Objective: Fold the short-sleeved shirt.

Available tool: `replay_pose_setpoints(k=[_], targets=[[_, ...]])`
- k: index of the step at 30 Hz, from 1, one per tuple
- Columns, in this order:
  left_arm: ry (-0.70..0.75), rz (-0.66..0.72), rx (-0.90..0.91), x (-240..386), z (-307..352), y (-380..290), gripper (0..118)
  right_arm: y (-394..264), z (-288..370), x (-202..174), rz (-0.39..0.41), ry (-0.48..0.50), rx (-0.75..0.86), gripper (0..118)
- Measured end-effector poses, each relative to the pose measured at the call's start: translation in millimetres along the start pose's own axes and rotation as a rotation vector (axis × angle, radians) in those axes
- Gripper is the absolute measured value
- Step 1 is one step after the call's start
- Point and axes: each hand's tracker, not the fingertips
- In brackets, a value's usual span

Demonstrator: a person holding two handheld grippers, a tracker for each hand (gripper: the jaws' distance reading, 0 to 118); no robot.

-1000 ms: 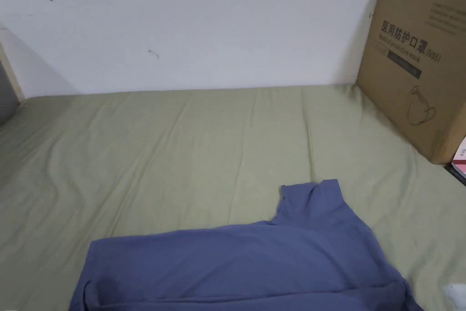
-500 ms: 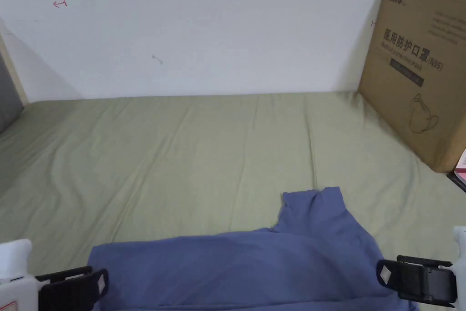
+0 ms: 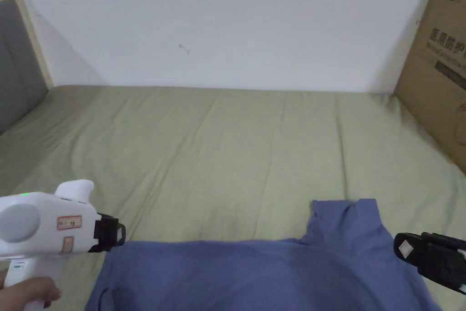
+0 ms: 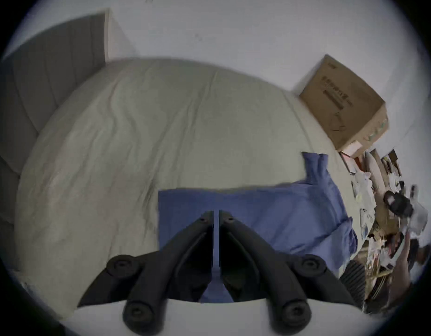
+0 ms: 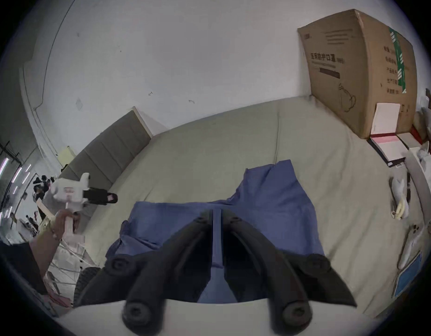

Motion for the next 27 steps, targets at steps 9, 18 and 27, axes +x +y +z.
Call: replay_pose_setpoints(k=[9, 18, 27], targets=[[0.141, 0.033, -0.081, -47.8, -91.6, 4.5, 115, -10.3, -44.5, 13.4, -0.034, -0.021, -0.119, 7], [0.176, -0.156, -0.118, -43.3, -128.1, -9.2, 78, -22.3, -69.7, 32.0, -0.081, -0.042, -0.197, 7], [0.098, -0.294, 0.042, -7.8, -71.6, -14.2, 5, -3.2, -92.6, 69.7, -0.173, -0.090, -0.094, 7]])
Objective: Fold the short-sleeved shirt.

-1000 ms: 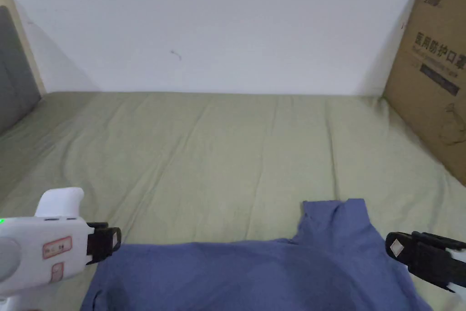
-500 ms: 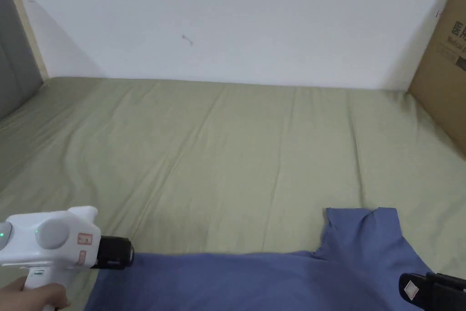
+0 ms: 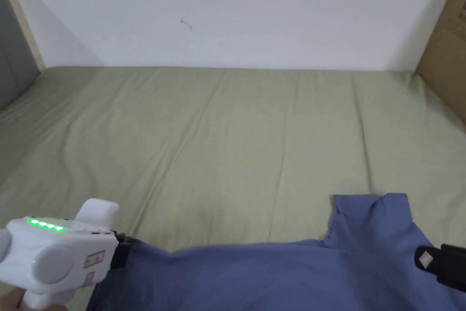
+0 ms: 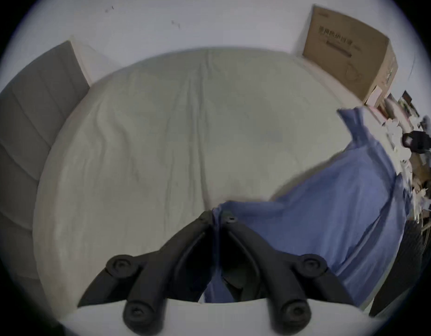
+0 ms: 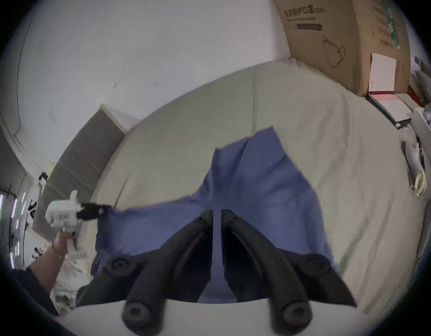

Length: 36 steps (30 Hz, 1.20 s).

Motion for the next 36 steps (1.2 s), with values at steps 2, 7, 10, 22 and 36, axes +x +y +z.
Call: replay_pose_setpoints(k=[2, 7, 10, 22, 36], targets=[[-0.011, 0.052, 0.071, -1.2, 15.1, 0.2, 5, 17.9, -7.1, 3.5, 0.038, -0.065, 0.045, 9], [-0.030, 0.134, 0.130, -0.5, 44.3, -6.0, 5, 65.5, -63.6, 36.8, 0.050, -0.208, -0.092, 117], [-0.045, 0.146, 0.127, 4.5, 54.6, -7.4, 5, 84.0, -100.3, 56.4, 0.026, -0.258, -0.163, 117], [-0.033, 0.171, 0.062, 5.0, 47.1, -14.9, 5, 68.9, -180.2, 73.5, 0.114, -0.394, -0.393, 118], [-0.015, 0.189, 0.008, 3.5, 29.2, -22.8, 5, 71.8, -146.9, 60.4, 0.164, -0.376, -0.341, 83]])
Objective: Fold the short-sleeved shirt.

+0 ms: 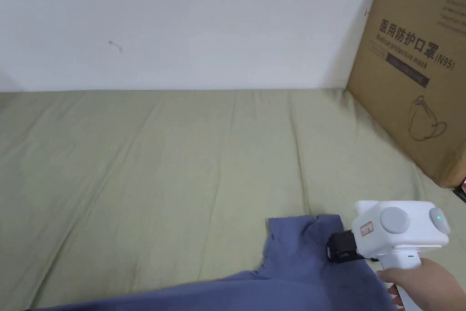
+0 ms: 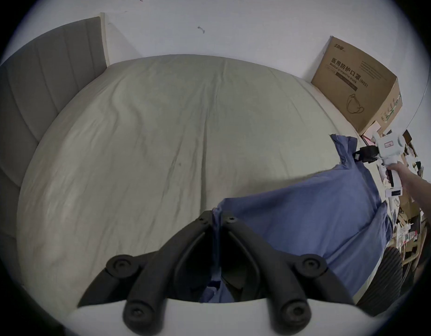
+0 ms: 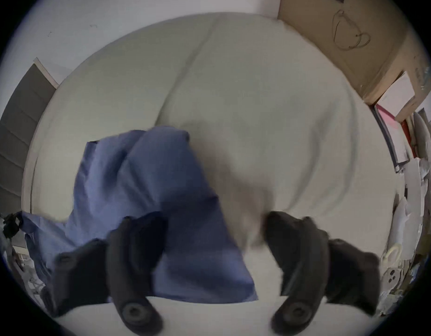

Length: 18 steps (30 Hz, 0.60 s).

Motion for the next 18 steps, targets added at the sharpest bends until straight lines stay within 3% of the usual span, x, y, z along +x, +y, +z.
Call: replay_pose_setpoints(k=[2, 3, 4, 9, 14, 18], targets=[[-0.005, 0.009, -0.004, -1.2, -1.2, 0.5, 5, -5.3, 11.5, 0.1, 0.015, 0.052, 0.024, 50], [-0.003, 0.012, -0.005, -1.2, -1.7, 0.7, 5, -8.9, 16.8, -0.4, 0.023, 0.100, 0.031, 19], [0.000, 0.013, -0.007, -1.5, -3.0, 0.3, 5, -13.2, 20.9, -1.3, 0.017, 0.145, 0.020, 6], [0.018, 0.037, -0.006, -3.7, -6.2, 2.9, 5, -22.2, 47.8, -8.9, 0.022, 0.175, 0.100, 5], [-0.019, 0.111, 0.083, -10.5, 3.7, 16.2, 5, -16.1, 92.4, 3.9, -0.116, 0.221, 0.234, 3], [0.001, 0.091, 0.111, -8.6, 11.8, 34.4, 5, -8.5, 115.5, 9.3, -0.134, 0.240, 0.275, 3]])
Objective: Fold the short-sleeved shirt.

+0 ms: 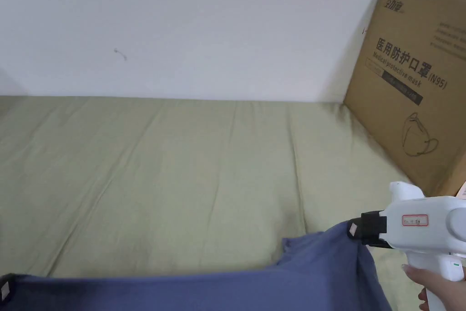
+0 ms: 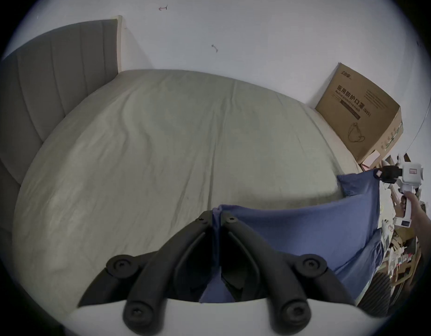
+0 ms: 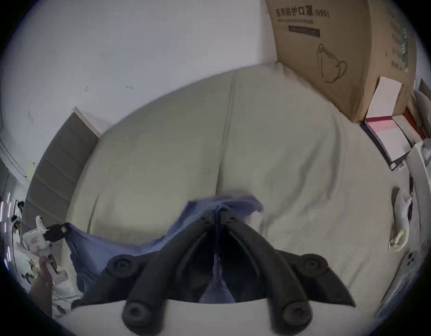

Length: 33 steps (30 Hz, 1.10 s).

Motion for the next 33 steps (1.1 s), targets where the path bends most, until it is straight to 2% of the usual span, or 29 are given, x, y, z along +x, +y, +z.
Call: replay_pose_setpoints(k=[7, 12, 17, 21, 25, 27, 29, 30, 31, 32, 33], targets=[[-0.054, 0.009, 0.102, 0.2, 26.3, 24.9, 5, -2.3, 40.9, -14.3, -0.006, 0.019, 0.150, 3], [-0.085, -0.015, 0.077, 2.0, 44.7, 18.4, 5, -26.5, 67.4, -9.1, -0.020, 0.020, 0.149, 3], [-0.099, -0.013, -0.041, -12.2, 61.9, -13.7, 5, -77.4, 100.9, 8.4, -0.047, 0.031, 0.048, 3], [-0.108, -0.122, -0.164, -14.6, 85.3, -54.2, 5, -128.6, 126.6, 21.0, 0.002, -0.004, -0.114, 3], [-0.084, -0.125, -0.310, -14.7, 92.2, -97.9, 5, -171.8, 130.7, 26.8, 0.062, -0.022, -0.298, 3], [-0.063, -0.142, -0.332, -15.5, 87.2, -113.7, 5, -185.5, 120.2, 31.2, 0.058, -0.050, -0.343, 3], [-0.058, -0.133, -0.331, -14.4, 84.4, -122.7, 14, -196.5, 108.5, 36.0, 0.025, -0.057, -0.393, 5], [-0.043, -0.126, -0.324, -14.2, 82.3, -125.6, 29, -198.9, 102.9, 37.8, 0.023, -0.059, -0.363, 15], [-0.020, -0.123, -0.310, -13.8, 83.0, -126.2, 47, -202.4, 97.7, 41.7, 0.029, -0.068, -0.361, 34], [-0.003, -0.115, -0.299, -14.2, 84.6, -125.7, 70, -203.1, 98.2, 38.9, 0.044, -0.078, -0.356, 60], [-0.007, -0.098, -0.292, -15.0, 86.9, -124.3, 87, -202.3, 101.2, 33.7, 0.077, -0.094, -0.345, 72]])
